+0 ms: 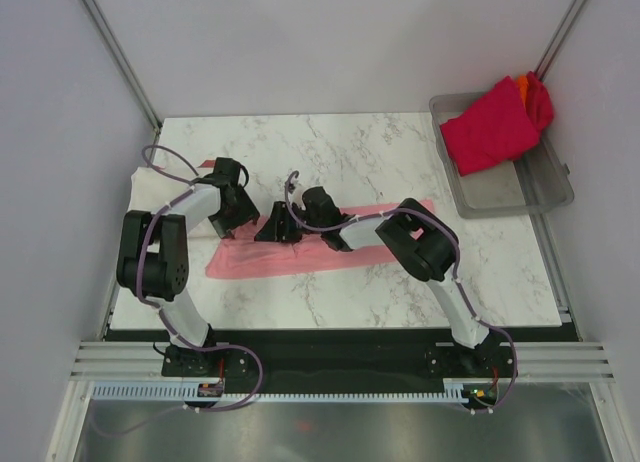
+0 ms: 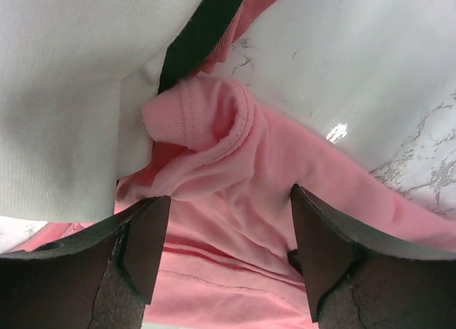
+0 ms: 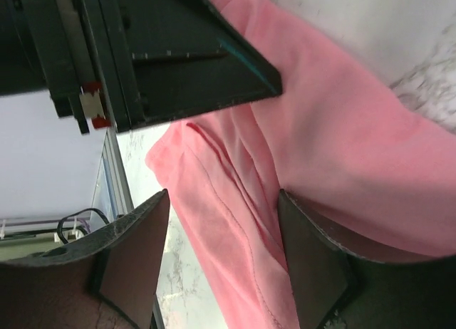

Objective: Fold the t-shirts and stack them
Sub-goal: Fold the tshirt

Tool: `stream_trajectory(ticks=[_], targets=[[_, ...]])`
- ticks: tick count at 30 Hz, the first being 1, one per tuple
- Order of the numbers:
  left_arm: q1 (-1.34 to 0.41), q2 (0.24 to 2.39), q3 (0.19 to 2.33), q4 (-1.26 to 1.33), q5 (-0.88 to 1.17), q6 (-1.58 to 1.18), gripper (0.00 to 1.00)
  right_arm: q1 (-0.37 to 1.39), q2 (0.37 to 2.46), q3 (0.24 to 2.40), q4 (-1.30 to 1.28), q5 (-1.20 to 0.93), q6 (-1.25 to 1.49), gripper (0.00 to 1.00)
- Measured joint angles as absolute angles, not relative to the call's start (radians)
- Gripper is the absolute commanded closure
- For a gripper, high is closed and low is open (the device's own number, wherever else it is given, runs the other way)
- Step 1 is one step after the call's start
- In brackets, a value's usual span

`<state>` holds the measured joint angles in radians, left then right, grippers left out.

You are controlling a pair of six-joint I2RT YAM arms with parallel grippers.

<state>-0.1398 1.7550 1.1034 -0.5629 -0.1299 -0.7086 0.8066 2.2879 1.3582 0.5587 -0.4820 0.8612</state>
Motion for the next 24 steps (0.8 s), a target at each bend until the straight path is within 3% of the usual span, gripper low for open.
stream_trajectory(ticks=[24], targets=[[-0.142,1.758,1.108,-0.597,-0.156,-0.702,0.24,0.960,2.114,1.116,0.542,-0.618,0.785,0.33]])
